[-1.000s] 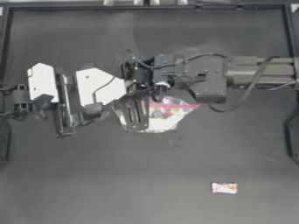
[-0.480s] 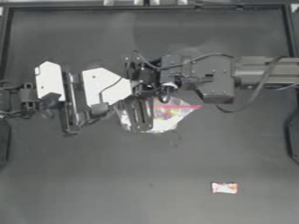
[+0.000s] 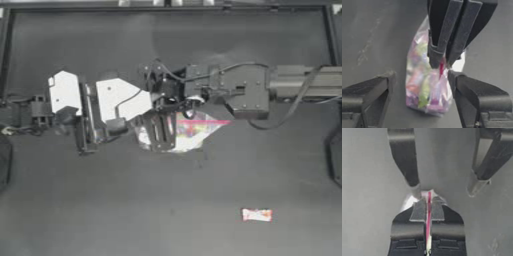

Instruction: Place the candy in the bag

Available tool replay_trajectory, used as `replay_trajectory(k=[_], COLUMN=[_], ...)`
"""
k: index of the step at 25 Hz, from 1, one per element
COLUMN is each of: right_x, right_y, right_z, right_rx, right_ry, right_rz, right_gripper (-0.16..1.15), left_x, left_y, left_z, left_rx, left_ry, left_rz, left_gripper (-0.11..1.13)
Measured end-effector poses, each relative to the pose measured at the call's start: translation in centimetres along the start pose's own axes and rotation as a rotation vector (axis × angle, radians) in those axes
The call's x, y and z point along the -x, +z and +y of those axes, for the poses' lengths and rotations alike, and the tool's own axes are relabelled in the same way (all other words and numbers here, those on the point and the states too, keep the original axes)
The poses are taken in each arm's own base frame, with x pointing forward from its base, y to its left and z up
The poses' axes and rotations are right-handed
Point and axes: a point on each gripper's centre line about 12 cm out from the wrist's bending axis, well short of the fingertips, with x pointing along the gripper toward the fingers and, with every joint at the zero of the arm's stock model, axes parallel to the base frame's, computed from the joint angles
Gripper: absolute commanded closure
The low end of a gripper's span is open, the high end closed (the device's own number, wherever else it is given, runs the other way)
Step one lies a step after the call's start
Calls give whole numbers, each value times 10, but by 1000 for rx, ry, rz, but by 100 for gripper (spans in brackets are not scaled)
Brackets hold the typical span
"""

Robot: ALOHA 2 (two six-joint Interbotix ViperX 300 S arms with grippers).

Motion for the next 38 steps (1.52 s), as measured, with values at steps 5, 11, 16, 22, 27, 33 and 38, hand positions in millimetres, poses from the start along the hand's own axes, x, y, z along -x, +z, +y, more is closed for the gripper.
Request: replay_trajectory(k=[5, 11, 16, 22, 27, 33, 38], right_x=[0, 0, 0, 0, 0, 0, 0], right_y=[0, 0, 0, 0, 0, 0, 0], right_z=[0, 0, 0, -1, 0, -1, 0], right_rx=[0, 0, 0, -1, 0, -1, 0], right_ry=[0, 0, 0, -1, -1, -1, 0], right_rz=[-1, 0, 0, -1, -3, -1, -1], right_gripper=[94, 94, 94, 94, 94, 94, 94], left_x=[-4, -4, -4, -4, -4, -4, -4], left_y=[-3, -1, 0, -1, -1, 0, 0], left_z=[-1, -3, -5, -8, -10, -12, -13], left_rx=[0, -3, -3, -9, -10, -12, -14], left_ry=[-3, -10, -15, -23, -28, -35, -38], left_rz=[12, 8, 0, 0, -2, -6, -5], left_gripper=[8, 10, 18, 21, 21, 21, 21])
